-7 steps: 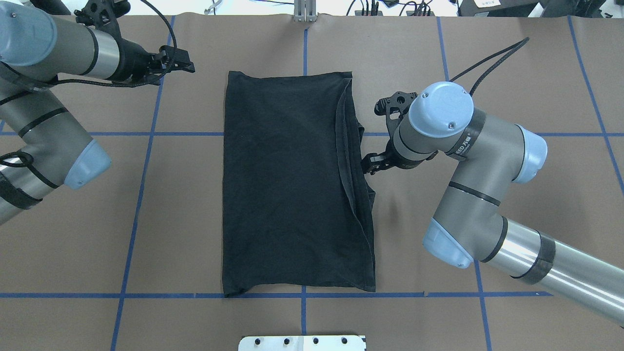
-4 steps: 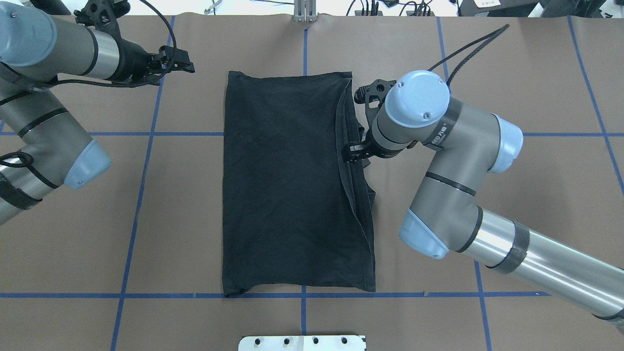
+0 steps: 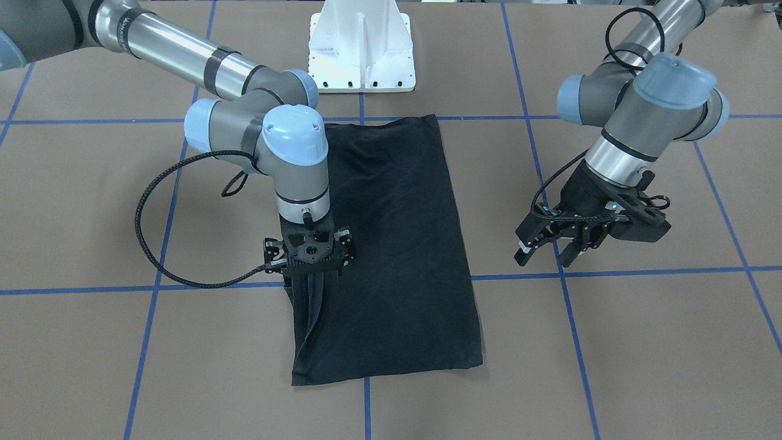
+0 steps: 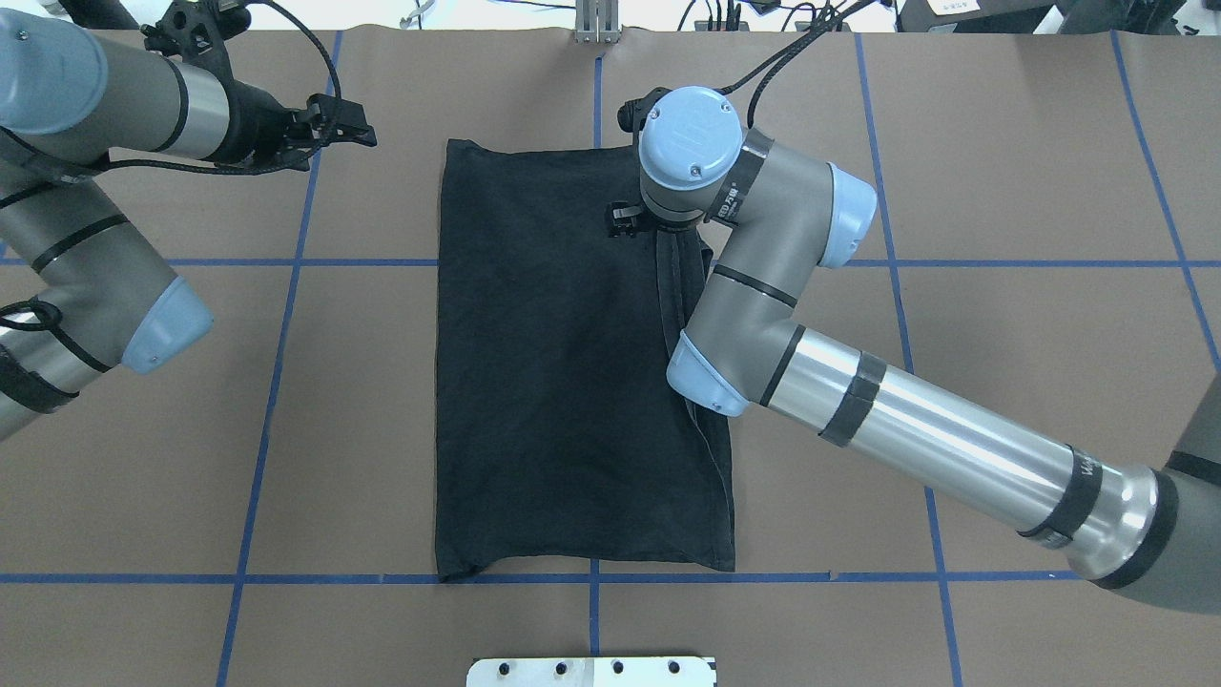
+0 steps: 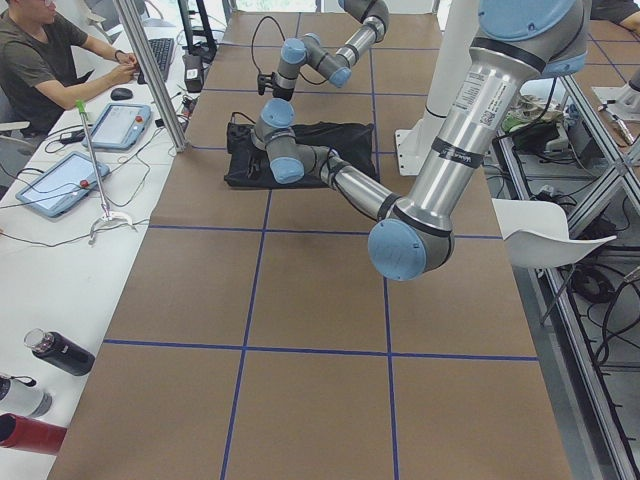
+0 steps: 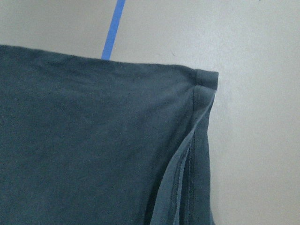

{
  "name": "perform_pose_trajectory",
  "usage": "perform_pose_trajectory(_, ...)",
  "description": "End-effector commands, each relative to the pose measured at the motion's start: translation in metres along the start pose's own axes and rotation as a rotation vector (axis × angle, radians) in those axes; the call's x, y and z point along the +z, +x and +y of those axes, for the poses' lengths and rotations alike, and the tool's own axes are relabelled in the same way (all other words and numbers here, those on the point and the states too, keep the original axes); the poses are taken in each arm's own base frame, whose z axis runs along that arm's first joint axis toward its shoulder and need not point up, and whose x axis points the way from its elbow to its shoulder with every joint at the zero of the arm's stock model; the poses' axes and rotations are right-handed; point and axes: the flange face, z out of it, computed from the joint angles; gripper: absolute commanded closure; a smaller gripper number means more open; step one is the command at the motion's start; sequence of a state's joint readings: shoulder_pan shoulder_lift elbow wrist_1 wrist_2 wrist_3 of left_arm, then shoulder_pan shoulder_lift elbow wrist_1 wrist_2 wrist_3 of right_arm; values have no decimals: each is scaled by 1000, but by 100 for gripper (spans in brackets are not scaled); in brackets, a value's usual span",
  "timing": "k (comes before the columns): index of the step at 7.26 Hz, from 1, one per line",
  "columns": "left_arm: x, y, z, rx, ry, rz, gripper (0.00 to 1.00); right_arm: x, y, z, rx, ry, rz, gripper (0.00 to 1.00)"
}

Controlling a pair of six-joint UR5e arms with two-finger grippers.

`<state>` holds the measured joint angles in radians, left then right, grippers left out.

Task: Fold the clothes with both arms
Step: 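Slide the right gripper along the folded edge to the shirt's far corner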

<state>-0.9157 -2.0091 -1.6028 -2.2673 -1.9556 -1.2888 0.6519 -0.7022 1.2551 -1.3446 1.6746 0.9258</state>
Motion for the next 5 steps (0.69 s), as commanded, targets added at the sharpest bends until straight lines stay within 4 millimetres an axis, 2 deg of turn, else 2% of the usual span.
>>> perform_pose_trajectory(1,1,-3,0,-1,-1,-2,0,36,1,-19,1,37,29,0)
perform_pose_trajectory(2,1,-2,0,0,0,-1,0,37,1,-21,0,37,33,0)
perform_pose_trajectory(3,1,-2,0,0,0,-1,0,50,6,-18,-2,27,58,0)
perform_pose_trajectory(5,0,-1,0,1,0,2,0,53,9,-17,-33,15,61,0)
